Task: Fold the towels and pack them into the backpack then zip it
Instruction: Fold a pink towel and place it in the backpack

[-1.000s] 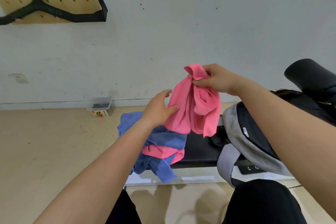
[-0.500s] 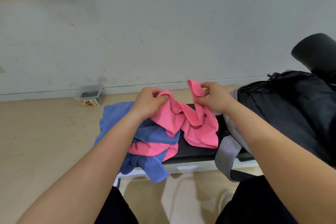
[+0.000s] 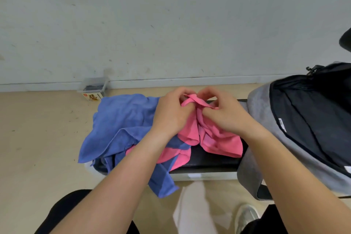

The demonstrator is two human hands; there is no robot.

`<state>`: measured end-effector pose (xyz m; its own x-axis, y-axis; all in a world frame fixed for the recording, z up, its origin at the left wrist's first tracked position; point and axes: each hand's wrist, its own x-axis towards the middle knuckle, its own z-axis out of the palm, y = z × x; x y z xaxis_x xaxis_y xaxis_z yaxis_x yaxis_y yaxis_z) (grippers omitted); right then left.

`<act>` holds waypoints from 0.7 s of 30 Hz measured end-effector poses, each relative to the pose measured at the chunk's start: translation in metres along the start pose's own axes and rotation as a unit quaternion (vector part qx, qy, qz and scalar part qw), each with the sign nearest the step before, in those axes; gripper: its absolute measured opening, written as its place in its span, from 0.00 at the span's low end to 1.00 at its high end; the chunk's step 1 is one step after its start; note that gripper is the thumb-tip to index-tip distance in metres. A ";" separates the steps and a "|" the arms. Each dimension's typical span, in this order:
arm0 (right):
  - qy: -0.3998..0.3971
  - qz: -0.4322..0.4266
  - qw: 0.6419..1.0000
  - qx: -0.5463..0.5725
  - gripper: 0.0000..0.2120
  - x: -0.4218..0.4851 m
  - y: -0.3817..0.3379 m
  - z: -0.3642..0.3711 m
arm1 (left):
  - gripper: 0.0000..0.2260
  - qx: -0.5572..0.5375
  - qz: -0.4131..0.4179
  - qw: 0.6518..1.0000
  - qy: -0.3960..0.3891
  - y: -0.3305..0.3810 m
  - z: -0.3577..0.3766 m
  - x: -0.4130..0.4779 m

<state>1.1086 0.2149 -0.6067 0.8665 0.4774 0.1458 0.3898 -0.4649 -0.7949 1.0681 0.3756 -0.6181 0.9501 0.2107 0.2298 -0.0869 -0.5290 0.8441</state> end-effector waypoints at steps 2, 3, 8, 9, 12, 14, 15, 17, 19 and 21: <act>0.029 -0.045 0.998 -0.029 0.10 -0.002 0.002 -0.003 | 0.10 -0.010 0.003 1.000 -0.012 0.004 0.000 -0.002; 0.036 -0.059 0.997 -0.034 0.09 -0.003 0.003 -0.006 | 0.10 -0.012 0.005 1.000 -0.020 0.003 -0.001 -0.004; 0.079 0.001 0.997 -0.017 0.12 0.003 0.020 -0.026 | 0.18 -0.026 -0.029 0.999 -0.011 0.007 -0.012 -0.010; 0.087 0.032 0.995 -0.030 0.14 0.003 0.025 -0.031 | 0.18 -0.042 -0.041 0.998 -0.012 0.008 -0.016 -0.010; 0.087 0.106 0.989 -0.047 0.15 -0.001 0.033 -0.039 | 0.19 -0.059 -0.052 0.996 -0.044 0.007 -0.025 -0.012; 0.075 0.117 0.989 -0.042 0.09 -0.003 0.031 -0.040 | 0.19 -0.057 -0.056 0.995 -0.059 0.006 -0.027 -0.015; 0.069 0.111 0.990 -0.046 0.05 -0.004 0.029 -0.039 | 0.19 -0.057 -0.060 0.995 -0.060 0.006 -0.027 -0.016; 0.065 0.086 0.992 -0.060 0.04 -0.005 0.027 -0.037 | 0.17 -0.050 -0.068 0.996 -0.044 0.007 -0.026 -0.017; 0.073 0.063 0.994 -0.057 0.08 -0.006 0.025 -0.035 | 0.12 0.000 -0.059 0.998 -0.008 0.010 -0.027 -0.018; 0.077 0.043 0.996 -0.033 0.09 -0.007 0.022 -0.033 | 0.07 0.096 -0.029 0.995 0.030 0.010 -0.030 -0.018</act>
<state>1.1215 0.1771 -0.6054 0.9329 0.3170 0.1710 0.3276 -0.5493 -0.7687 1.0409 0.3909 -0.5995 0.9320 0.2910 0.2160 0.0323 -0.6603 0.7503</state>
